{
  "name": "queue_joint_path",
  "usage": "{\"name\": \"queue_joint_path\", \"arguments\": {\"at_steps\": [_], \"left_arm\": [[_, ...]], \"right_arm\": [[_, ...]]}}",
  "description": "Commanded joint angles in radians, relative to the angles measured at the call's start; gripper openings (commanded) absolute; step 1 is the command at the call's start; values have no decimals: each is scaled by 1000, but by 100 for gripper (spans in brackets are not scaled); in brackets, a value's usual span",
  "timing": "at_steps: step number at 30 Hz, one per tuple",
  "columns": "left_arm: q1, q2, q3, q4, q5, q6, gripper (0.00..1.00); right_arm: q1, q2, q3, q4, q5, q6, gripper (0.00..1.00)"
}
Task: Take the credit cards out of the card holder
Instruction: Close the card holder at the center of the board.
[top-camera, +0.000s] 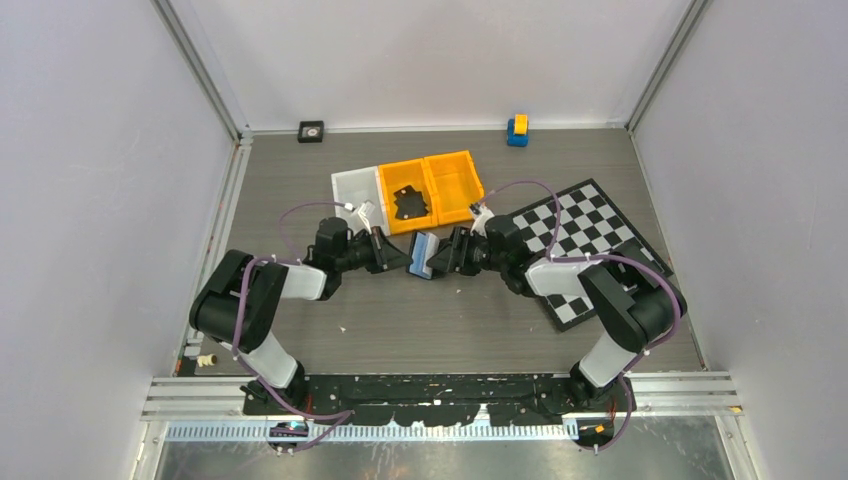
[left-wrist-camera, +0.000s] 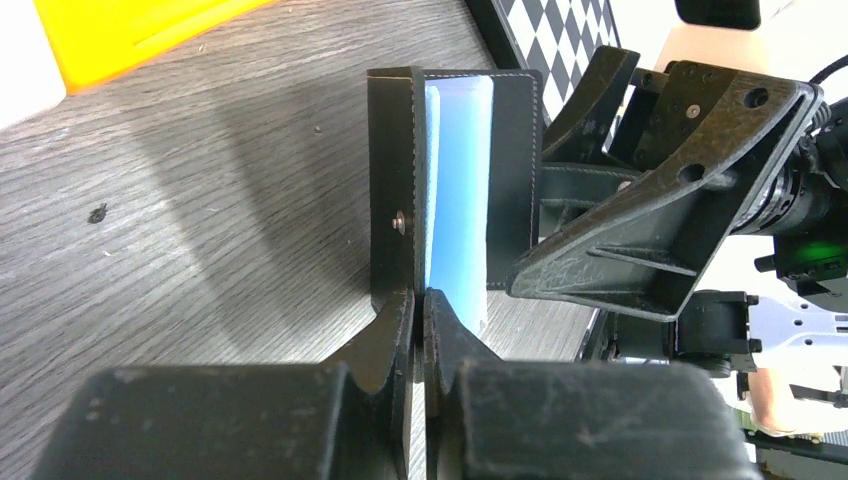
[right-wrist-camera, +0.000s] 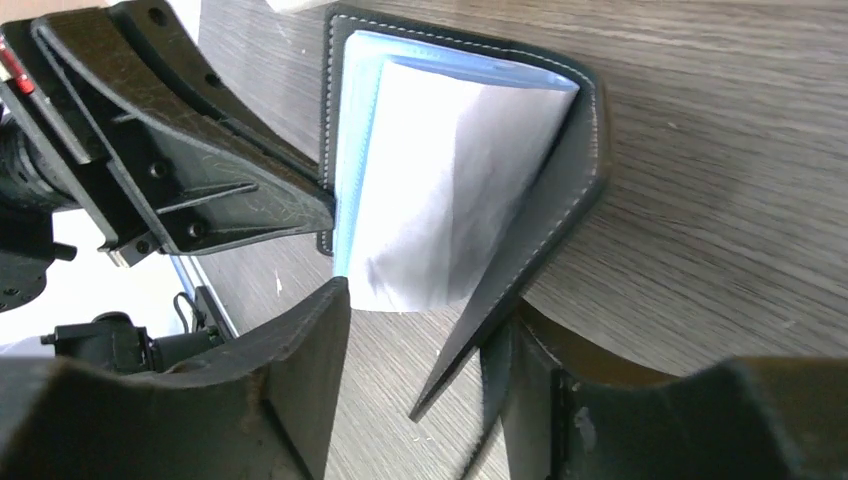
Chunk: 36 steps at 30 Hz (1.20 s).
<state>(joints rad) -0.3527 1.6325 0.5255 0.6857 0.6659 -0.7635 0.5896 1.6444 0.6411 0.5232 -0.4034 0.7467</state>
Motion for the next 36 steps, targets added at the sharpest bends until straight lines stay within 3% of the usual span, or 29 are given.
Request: {"name": "queue_joint_path", "arguments": {"at_steps": [1,7,15,20,27,36], "left_arm": [[-4,2,28,7,8,21,2],[-5,-17,26,-5,24,23,1],[-34,-57,41,-78,22,52,1],[-35,-55,41,-75,27,51,0],[-39,-9,34,60,108,-23,0],[-40,19,44,81,133,-46,0]], "right_arm": [[-6,-30,-2,-19,53,-47,61],[-6,-84,-24,-64,121,-72,82],[-6,-8,-8,46,5,-32,85],[-5,38,28,10,14,-40,69],[-5,71,37,46,-38,-31,85],[-5,127,43,154,-103,27,88]]}}
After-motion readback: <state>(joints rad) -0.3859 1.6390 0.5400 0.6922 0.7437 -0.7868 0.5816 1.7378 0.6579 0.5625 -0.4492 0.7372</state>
